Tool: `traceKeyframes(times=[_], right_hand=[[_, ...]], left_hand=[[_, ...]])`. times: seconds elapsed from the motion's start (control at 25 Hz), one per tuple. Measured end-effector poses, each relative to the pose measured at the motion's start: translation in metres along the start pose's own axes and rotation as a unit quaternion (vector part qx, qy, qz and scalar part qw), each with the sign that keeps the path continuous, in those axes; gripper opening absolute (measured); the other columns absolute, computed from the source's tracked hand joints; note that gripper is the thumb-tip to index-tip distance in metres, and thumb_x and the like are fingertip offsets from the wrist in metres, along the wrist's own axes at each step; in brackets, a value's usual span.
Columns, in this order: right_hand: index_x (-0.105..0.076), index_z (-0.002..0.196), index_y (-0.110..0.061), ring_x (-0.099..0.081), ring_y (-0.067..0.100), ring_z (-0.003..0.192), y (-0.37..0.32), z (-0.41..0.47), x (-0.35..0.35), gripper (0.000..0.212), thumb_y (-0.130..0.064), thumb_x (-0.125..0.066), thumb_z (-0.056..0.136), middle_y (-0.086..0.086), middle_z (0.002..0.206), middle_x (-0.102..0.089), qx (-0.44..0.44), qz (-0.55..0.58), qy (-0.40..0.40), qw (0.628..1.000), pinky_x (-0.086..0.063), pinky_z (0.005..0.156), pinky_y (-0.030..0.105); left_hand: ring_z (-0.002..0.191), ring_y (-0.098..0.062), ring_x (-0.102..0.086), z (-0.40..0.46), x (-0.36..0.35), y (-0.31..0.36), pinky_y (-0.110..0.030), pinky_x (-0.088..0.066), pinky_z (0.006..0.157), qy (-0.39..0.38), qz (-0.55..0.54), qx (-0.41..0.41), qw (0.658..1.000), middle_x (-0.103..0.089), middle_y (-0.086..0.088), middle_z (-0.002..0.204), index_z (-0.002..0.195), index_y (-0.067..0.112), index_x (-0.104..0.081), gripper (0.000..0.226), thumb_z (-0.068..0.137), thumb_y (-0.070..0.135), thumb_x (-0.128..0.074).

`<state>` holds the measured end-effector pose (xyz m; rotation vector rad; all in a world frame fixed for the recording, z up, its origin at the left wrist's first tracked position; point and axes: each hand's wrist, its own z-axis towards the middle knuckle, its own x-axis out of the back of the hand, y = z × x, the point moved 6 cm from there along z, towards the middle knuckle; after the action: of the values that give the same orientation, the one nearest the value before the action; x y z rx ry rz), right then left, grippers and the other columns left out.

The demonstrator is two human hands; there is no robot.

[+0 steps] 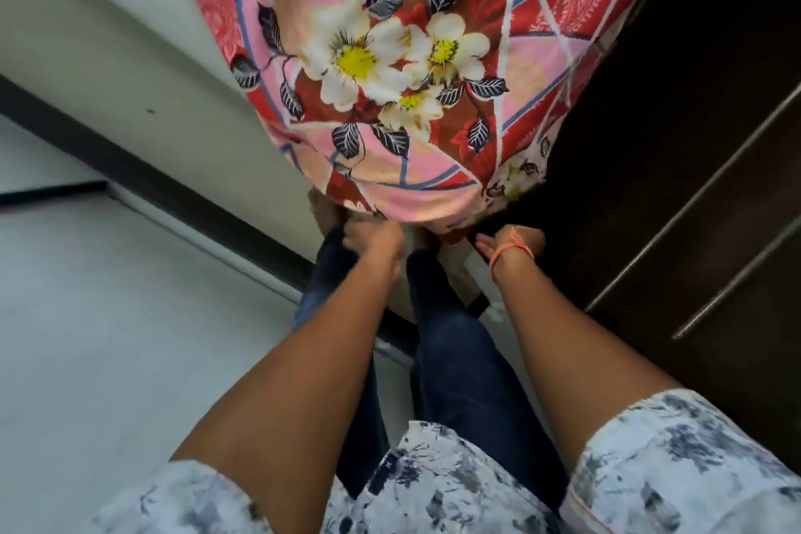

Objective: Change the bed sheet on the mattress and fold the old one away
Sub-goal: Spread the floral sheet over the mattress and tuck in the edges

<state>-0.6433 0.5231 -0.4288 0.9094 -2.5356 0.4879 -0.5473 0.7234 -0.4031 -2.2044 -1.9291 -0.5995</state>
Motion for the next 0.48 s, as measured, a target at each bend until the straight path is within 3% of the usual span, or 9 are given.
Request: traceKeyframes(times=[0.08,0.16,0.28,0.36,0.4,0.48], right_hand=[[-0.047,0.13,-0.003,-0.068,0.037,0.085,-0.002,-0.002,-0.005,0.042,0.003,-0.032,0.091,0.023,0.119,-0.055,0.031,0.044,0.012,0.998,-0.055,0.066,0.043],[-0.054,0.109,-0.009,-0.065,0.029,0.067,-0.01,-0.01,-0.014,0.028,-0.007,-0.04,0.085,0.015,0.103,-0.058,0.061,0.053,-0.003,0.997,-0.051,0.054,0.033],[-0.06,0.096,-0.014,-0.064,0.026,0.075,-0.015,-0.018,-0.041,0.024,-0.025,-0.039,0.093,0.008,0.093,-0.065,0.06,0.094,-0.094,0.989,-0.053,0.067,0.034],[-0.067,0.097,-0.015,-0.068,0.027,0.087,-0.021,-0.015,-0.058,0.028,-0.024,-0.041,0.095,0.01,0.1,-0.071,0.09,0.1,-0.127,0.983,-0.057,0.08,0.038],[-0.068,0.099,-0.014,-0.068,0.028,0.091,-0.023,-0.012,-0.062,0.026,-0.02,-0.043,0.094,0.012,0.103,-0.071,0.107,0.095,-0.124,0.982,-0.058,0.081,0.039],[-0.066,0.099,-0.01,-0.067,0.029,0.083,-0.022,-0.002,-0.052,0.022,-0.01,-0.045,0.092,0.014,0.095,-0.07,0.146,0.024,-0.062,0.987,-0.058,0.069,0.035]], left_hand=[[0.088,-0.027,-0.065,-0.004,-0.032,-0.029,-0.026,-0.052,0.05,-0.105,-0.053,0.012,0.993,-0.063,-0.015,0.117,0.116,0.013,-0.051,0.037,0.082,0.0,-0.06],[0.094,-0.026,-0.068,-0.011,-0.054,-0.038,-0.023,-0.051,0.049,-0.158,-0.085,0.001,0.984,-0.066,-0.012,0.114,0.12,0.014,-0.05,0.041,0.084,-0.003,-0.059],[0.086,-0.021,-0.066,-0.009,-0.067,-0.034,-0.031,-0.06,0.065,-0.155,-0.104,-0.017,0.982,-0.064,-0.008,0.102,0.11,0.019,-0.051,0.039,0.082,-0.006,-0.06],[0.101,-0.026,-0.065,0.006,-0.071,-0.036,-0.042,-0.058,0.087,-0.127,-0.052,-0.048,0.989,-0.066,-0.011,0.114,0.124,0.014,-0.053,0.05,0.077,-0.001,-0.064],[0.108,-0.026,-0.063,0.013,-0.071,-0.037,-0.041,-0.055,0.093,-0.116,-0.018,-0.068,0.991,-0.065,-0.011,0.12,0.129,0.012,-0.053,0.054,0.078,0.002,-0.066],[0.111,-0.026,-0.061,0.016,-0.067,-0.041,-0.039,-0.052,0.096,-0.095,0.021,-0.099,0.99,-0.066,-0.011,0.12,0.126,0.008,-0.058,0.045,0.082,0.008,-0.066]])
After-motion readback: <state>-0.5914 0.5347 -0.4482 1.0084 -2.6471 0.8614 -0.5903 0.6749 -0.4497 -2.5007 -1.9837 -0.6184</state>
